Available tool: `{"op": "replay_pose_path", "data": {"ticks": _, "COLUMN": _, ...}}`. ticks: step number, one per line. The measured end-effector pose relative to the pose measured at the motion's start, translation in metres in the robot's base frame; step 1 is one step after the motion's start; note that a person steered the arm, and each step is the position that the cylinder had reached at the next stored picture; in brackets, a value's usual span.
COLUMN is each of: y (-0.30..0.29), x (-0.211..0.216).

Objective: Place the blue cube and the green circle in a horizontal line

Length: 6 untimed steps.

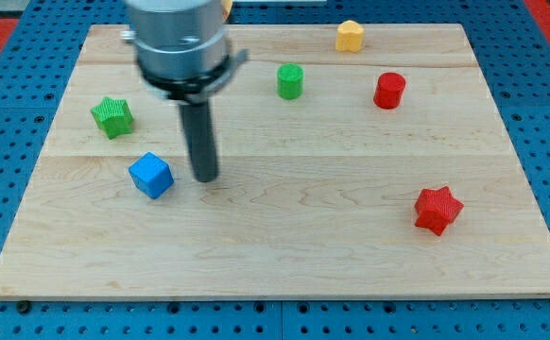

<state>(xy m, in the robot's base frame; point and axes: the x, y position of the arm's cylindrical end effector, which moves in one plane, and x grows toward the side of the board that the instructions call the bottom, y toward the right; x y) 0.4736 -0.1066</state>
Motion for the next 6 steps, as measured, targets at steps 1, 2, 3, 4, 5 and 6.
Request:
{"op": "replay_pose_path", "data": {"ticks": 1, "y": -0.013, "x": -0.008}}
{"op": "replay_pose_path", "data": {"ticks": 2, "y": -0.058, "x": -0.006}}
{"op": "replay_pose_path", "data": {"ticks": 3, "y": -0.096, "x": 0.008}}
{"op": "replay_pose_path", "data": {"ticks": 4, "y": -0.107, "x": 0.003}}
{"op": "replay_pose_path", "data": {"ticks": 5, "y": -0.064, "x": -0.063}}
{"op": "replay_pose_path", "data": {"ticks": 6, "y": -0.033, "x": -0.122}}
